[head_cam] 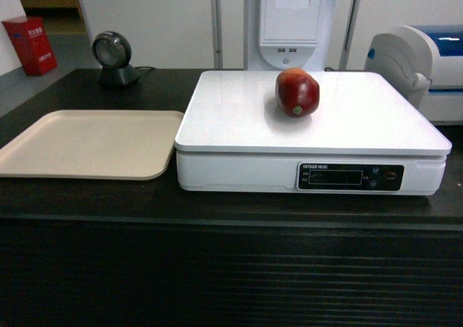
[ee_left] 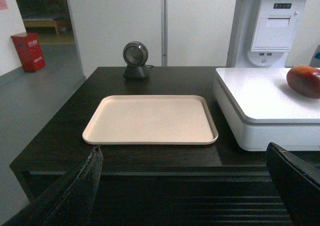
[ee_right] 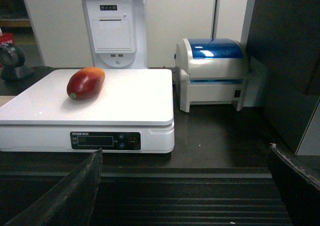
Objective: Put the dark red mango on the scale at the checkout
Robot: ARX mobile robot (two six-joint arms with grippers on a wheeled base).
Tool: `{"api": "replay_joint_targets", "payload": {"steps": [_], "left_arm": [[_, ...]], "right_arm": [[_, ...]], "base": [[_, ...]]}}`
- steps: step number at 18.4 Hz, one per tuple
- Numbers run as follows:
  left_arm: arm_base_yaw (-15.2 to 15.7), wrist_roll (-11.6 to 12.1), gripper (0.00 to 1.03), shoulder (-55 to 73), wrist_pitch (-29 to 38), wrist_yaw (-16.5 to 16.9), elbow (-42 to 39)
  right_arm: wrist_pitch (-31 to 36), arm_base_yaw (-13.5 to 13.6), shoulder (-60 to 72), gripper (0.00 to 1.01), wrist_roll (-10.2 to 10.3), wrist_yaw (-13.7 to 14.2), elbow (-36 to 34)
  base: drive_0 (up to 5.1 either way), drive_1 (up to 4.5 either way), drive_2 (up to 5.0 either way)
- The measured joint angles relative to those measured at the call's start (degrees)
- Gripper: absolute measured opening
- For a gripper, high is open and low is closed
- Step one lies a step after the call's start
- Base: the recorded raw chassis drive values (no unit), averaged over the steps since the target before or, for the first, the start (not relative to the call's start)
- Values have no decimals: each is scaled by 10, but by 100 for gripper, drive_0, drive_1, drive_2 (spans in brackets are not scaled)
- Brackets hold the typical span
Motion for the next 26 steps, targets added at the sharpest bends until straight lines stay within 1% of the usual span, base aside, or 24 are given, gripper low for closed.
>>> {"api": "replay_joint_targets", "payload": {"steps": [26], "left_arm": [[0,0,98,0,2,0,0]], "right_arm": [[1,0,0,98,0,0,0]], "base": [[0,0,0]]}}
